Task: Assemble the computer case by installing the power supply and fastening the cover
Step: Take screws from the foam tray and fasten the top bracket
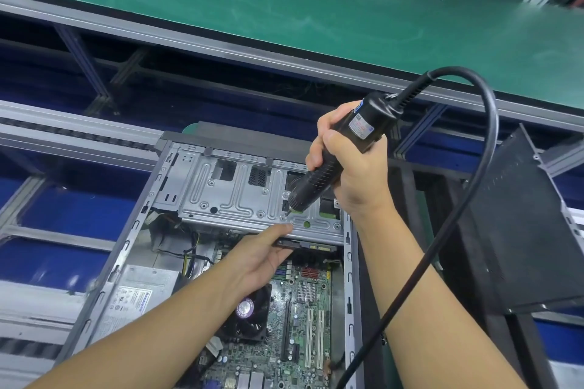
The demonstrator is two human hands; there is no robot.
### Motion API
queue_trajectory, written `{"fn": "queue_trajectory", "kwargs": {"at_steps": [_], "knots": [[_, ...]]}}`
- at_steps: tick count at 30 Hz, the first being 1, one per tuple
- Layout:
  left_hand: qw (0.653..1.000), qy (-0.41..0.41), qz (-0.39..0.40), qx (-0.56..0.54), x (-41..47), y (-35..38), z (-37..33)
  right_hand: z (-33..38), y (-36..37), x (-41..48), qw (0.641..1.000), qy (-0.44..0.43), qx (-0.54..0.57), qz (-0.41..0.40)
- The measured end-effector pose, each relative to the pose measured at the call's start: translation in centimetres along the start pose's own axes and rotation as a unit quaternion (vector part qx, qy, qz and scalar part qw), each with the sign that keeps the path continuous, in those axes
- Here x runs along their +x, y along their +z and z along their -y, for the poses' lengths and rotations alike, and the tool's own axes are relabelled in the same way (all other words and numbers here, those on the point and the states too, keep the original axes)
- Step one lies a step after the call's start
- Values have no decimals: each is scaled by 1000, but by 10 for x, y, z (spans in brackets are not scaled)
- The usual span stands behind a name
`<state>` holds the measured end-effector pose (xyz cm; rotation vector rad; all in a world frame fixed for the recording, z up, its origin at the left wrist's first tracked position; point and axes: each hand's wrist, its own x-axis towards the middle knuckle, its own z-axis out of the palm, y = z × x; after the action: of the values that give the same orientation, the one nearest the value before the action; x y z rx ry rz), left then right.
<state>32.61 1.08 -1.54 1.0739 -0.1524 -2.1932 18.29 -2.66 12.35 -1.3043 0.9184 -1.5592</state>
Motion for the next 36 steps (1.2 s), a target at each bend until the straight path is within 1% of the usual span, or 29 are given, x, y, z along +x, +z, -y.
{"fn": "queue_trajectory", "kwargs": {"at_steps": [26, 31, 36], "knots": [[1000, -2, 4, -6, -3, 1, 0, -6, 6, 0, 1000, 12, -17, 4], [1000, 0, 4, -1, -4, 2, -1, -3, 16, 0, 996, -1, -69, 49], [1000, -2, -12, -1, -7, 6, -2, -1, 30, 3, 987, 17, -123, 100]]}}
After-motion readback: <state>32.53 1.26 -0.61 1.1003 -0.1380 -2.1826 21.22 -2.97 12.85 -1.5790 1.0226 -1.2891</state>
